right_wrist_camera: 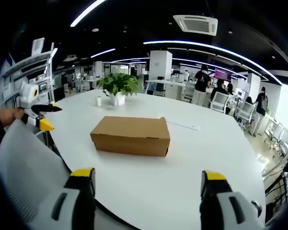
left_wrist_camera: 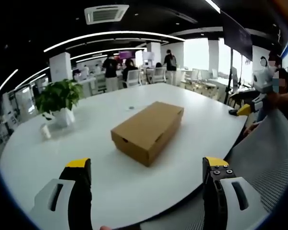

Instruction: Operate the shoe box by opening the lid, removing the specified soft item, and placing it in the target area until the item is outside and the box remains undamaged.

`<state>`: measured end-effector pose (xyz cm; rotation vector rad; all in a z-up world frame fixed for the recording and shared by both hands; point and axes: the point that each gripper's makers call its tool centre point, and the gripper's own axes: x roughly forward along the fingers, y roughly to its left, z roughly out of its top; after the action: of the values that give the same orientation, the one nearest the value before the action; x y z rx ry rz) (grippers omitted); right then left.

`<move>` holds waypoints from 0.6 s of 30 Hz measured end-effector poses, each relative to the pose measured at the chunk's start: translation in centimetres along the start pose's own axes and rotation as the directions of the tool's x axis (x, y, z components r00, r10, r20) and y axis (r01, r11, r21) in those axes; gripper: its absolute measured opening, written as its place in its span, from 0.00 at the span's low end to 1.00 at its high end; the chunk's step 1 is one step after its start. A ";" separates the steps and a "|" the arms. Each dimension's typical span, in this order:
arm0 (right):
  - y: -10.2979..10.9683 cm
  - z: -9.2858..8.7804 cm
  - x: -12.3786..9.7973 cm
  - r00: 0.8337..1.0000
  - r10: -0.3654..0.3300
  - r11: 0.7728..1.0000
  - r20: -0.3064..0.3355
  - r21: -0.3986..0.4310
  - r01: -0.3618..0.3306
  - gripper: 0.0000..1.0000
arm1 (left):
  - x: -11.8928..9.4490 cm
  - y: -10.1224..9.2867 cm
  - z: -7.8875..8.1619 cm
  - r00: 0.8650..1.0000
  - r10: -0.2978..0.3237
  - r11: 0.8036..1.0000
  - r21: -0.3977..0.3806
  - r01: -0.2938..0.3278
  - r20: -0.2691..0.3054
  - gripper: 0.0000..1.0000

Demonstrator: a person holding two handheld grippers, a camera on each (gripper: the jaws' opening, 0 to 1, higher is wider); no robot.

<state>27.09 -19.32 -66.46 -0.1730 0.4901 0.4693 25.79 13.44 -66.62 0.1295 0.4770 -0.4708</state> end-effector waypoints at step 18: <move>-0.1 0.8 1.1 0.999 0.033 0.999 -0.004 -0.001 -0.033 0.91 | 1.5 1.6 1.8 1.000 -0.008 1.000 -0.016 0.008 0.014 1.00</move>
<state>28.30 -18.80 -66.32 -0.1673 0.4973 0.5012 28.50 13.86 -65.72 0.1091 0.4677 -0.4750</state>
